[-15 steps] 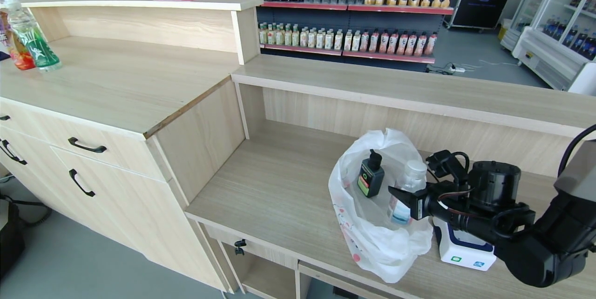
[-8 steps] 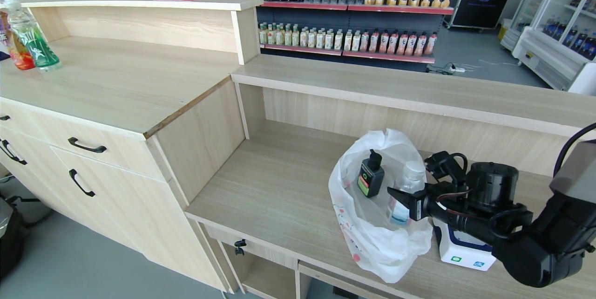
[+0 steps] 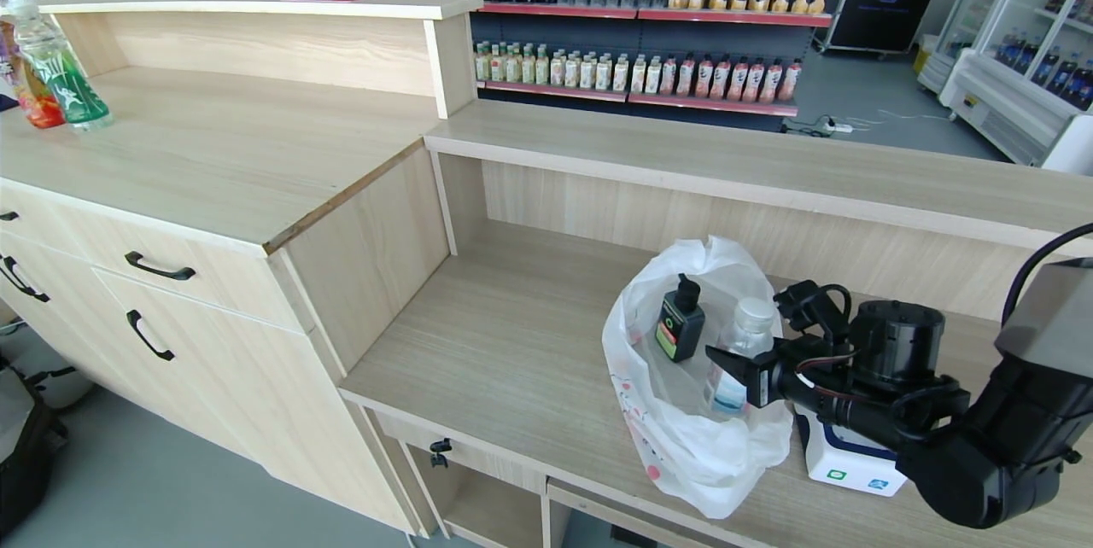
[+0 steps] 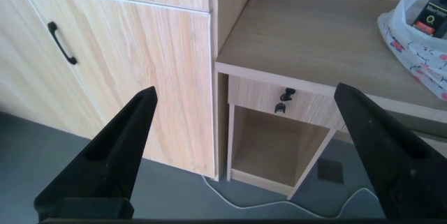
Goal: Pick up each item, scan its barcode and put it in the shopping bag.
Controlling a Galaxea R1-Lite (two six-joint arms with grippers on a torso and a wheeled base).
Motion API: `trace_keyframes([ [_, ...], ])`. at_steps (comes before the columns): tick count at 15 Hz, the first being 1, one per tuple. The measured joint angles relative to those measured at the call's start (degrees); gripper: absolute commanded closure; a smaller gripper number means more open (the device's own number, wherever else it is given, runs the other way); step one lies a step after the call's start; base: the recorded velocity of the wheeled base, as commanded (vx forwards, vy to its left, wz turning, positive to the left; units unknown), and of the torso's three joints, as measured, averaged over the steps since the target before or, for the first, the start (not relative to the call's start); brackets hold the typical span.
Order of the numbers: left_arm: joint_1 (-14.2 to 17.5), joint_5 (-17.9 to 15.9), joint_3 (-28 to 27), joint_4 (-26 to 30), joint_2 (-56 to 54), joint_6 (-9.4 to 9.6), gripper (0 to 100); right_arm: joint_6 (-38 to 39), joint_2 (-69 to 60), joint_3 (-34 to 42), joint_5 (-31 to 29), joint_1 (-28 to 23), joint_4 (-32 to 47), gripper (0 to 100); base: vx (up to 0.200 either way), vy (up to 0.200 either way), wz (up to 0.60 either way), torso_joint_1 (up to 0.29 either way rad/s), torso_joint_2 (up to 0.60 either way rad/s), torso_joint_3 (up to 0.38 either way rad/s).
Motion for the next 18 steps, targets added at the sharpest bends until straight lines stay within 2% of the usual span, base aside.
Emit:
trace_keyframes([
  [1, 0.0, 0.0, 0.0, 0.0, 0.0, 0.0, 0, -0.1, 0.0, 0.0, 0.0, 0.0, 0.0, 100, 0.0, 0.0, 0.0, 0.0, 0.0, 0.0],
  [2, 0.0, 0.0, 0.0, 0.0, 0.0, 0.0, 0, 0.0, 0.1, 0.0, 0.0, 0.0, 0.0, 0, 0.0, 0.0, 0.0, 0.0, 0.0, 0.0],
  [11, 0.0, 0.0, 0.0, 0.0, 0.0, 0.0, 0, 0.0, -0.5, 0.0, 0.2, -0.1, 1.1, 0, 0.0, 0.0, 0.0, 0.0, 0.0, 0.0],
  [14, 0.0, 0.0, 0.0, 0.0, 0.0, 0.0, 0, -0.1, -4.4, -1.0, 0.2, 0.1, 8.2, 0, 0.0, 0.0, 0.0, 0.0, 0.0, 0.0],
  [18, 0.0, 0.0, 0.0, 0.0, 0.0, 0.0, 0, -4.6, -19.8, -2.2, 0.0, 0.3, 22.4, 0, 0.0, 0.0, 0.0, 0.0, 0.0, 0.0],
])
